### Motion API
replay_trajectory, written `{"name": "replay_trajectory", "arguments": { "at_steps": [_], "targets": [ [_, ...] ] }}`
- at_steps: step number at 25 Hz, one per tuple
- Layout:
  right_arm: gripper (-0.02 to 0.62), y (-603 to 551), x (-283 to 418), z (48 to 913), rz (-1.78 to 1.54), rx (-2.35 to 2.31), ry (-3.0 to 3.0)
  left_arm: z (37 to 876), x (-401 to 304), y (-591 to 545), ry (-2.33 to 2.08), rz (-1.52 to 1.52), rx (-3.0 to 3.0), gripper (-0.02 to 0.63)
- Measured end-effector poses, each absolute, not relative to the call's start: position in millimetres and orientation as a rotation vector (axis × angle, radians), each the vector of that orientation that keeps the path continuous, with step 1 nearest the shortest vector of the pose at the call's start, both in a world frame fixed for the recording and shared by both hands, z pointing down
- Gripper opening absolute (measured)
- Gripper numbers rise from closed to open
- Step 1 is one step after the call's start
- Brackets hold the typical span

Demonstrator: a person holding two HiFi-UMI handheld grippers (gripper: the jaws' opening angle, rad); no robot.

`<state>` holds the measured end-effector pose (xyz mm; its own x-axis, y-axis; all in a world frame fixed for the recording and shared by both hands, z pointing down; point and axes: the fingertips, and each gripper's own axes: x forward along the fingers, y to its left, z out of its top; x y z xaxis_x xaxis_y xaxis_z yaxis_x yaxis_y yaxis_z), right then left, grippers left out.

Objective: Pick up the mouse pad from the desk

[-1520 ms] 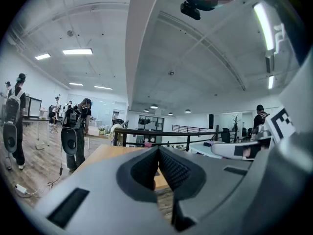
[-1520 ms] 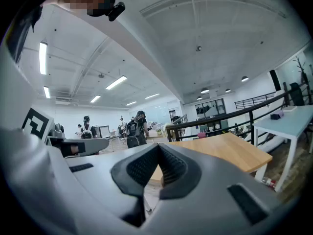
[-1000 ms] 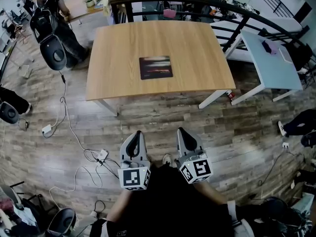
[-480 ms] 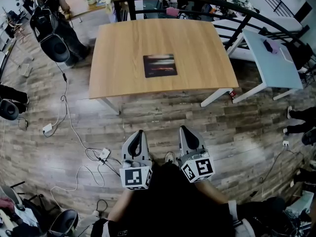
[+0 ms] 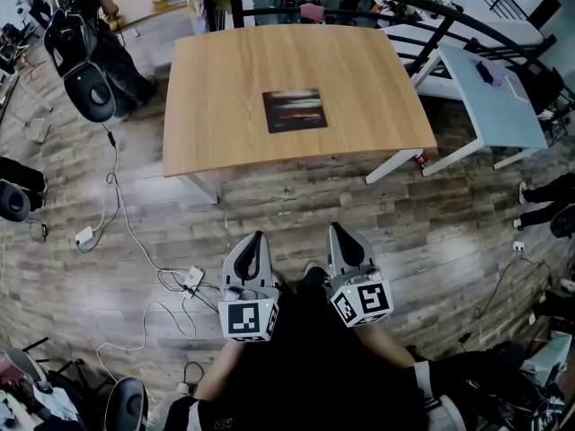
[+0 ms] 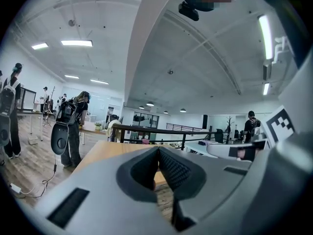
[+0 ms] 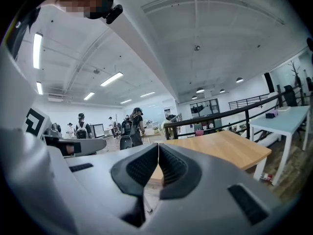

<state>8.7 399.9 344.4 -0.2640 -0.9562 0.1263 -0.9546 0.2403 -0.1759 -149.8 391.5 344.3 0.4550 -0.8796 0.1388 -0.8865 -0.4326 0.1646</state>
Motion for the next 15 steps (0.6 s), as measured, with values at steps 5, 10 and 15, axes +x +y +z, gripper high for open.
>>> {"name": "replay_trajectory", "arguments": {
  "at_steps": [5, 10, 15],
  "targets": [
    [0.029, 393.5, 3.2, 346.4, -0.342, -1.920, 2.469, 351.1, -154.6, 383.5, -1.515, 0.046, 2.478, 0.023],
    [0.029, 377.2, 11.3, 357.8, -0.380, -1.922, 2.454, 357.7, -147.3, 368.5, -1.501, 0.058, 2.467, 0.023],
    [0.031, 342.1, 19.8, 363.8, -0.378, -1.908, 2.466, 365.9, -141.2, 336.3, -1.526, 0.083, 2.453, 0.023]
  ]
}}
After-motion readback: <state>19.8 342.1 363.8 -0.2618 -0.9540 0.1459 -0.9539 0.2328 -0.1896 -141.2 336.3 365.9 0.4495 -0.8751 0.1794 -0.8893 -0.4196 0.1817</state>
